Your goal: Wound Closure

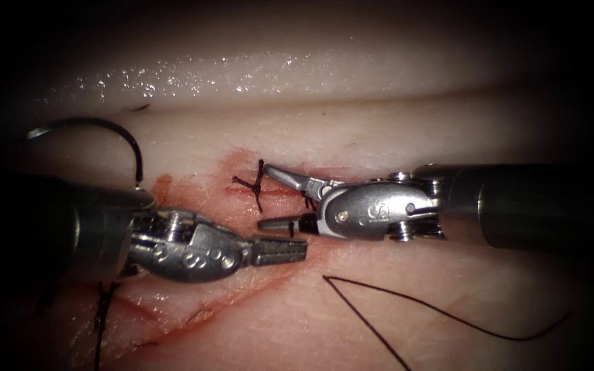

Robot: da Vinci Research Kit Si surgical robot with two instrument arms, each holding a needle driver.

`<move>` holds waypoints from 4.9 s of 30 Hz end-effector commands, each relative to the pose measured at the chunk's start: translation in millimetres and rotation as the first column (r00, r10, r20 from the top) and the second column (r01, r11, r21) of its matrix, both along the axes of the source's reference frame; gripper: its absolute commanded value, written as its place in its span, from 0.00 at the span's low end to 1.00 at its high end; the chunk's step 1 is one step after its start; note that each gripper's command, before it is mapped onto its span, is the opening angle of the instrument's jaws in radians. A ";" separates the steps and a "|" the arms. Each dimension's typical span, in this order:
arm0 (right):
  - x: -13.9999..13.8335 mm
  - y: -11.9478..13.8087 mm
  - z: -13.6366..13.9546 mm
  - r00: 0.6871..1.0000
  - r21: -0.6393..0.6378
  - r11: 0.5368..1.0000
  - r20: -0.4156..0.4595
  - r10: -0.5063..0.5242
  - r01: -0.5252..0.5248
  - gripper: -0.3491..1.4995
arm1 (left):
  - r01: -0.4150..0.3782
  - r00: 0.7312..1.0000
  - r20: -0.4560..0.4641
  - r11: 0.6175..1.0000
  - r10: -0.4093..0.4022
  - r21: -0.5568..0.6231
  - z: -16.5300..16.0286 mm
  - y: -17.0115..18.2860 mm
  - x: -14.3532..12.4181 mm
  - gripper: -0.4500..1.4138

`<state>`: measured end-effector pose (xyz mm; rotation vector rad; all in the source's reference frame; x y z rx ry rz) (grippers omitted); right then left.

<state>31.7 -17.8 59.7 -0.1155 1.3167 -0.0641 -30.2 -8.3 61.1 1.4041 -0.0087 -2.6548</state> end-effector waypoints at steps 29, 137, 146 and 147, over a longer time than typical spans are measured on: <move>-9.9 2.9 -2.7 0.969 0.196 0.950 0.099 0.227 -0.242 0.48 | 0.416 0.909 -0.148 0.870 -0.389 0.264 17.4 18.6 2.4 0.00; -10.7 2.2 -6.1 0.971 0.187 0.953 0.081 0.226 -0.238 0.44 | 0.360 0.879 -0.440 0.860 -0.183 0.361 2.0 15.1 12.6 0.00; -12.4 2.5 -6.0 0.956 0.170 0.941 0.081 0.281 -0.291 0.42 | 0.272 0.961 -0.133 0.919 -0.243 0.284 -1.6 16.0 2.9 0.00; -12.5 2.6 -6.0 0.955 0.169 0.940 0.078 0.286 -0.295 0.42 | 0.268 0.963 -0.098 0.923 -0.250 0.277 -1.6 16.0 2.1 0.00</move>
